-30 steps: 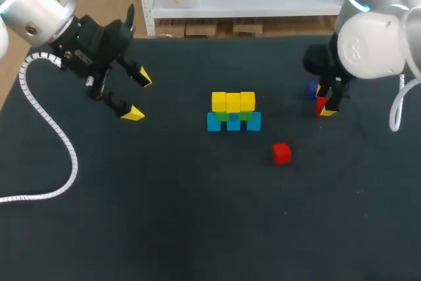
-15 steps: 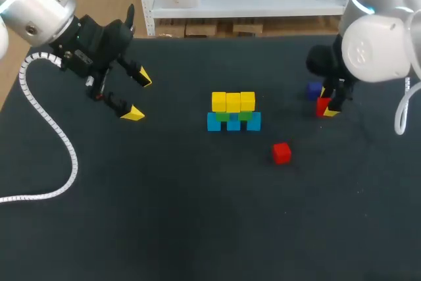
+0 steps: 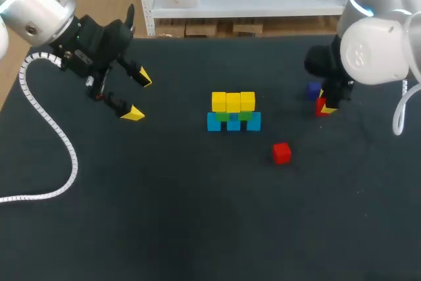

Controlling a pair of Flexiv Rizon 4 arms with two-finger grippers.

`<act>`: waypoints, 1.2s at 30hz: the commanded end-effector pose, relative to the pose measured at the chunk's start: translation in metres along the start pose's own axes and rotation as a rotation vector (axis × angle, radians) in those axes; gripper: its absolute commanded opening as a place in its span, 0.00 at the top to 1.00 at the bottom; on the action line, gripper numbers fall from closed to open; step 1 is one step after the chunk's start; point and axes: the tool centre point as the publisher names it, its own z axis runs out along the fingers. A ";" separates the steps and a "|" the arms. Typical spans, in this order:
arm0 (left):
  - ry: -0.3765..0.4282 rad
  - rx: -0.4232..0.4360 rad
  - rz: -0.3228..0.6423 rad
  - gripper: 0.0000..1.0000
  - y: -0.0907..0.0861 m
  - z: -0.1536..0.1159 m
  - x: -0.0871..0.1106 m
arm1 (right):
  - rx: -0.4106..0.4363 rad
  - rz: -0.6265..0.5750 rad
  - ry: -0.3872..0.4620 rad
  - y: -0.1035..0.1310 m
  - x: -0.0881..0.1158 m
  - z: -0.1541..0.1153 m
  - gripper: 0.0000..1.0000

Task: Place the blue cubes, place green cubes on the blue cubes, place the yellow cubes on the green cubes, then place the red cubes on the yellow cubes, and place purple cube on the red cubes.

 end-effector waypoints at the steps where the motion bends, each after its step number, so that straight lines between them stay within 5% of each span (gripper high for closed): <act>1: -0.001 0.000 0.002 0.00 0.000 0.000 0.001 | -0.002 0.001 0.003 -0.001 0.000 0.000 0.70; 3: -0.001 0.000 0.002 0.00 0.000 0.000 0.001 | -0.002 0.000 0.005 -0.001 0.000 0.000 0.74; 4: -0.001 0.000 0.002 0.00 0.000 0.000 0.001 | -0.002 0.001 0.005 -0.001 0.000 -0.001 0.82; 5: -0.001 0.000 0.002 0.00 0.000 0.000 0.001 | -0.001 0.001 0.006 -0.001 0.000 -0.001 1.00; 14: -0.001 0.000 0.002 0.00 0.000 0.000 0.001 | 0.012 0.003 -0.002 0.008 -0.018 -0.018 1.00; 27: -0.001 0.000 0.002 0.00 0.000 0.000 0.001 | 0.105 0.029 -0.012 0.013 -0.079 -0.079 1.00; 36: -0.001 0.000 0.002 0.00 0.000 0.000 0.001 | 0.106 -0.004 0.028 0.011 -0.126 -0.092 1.00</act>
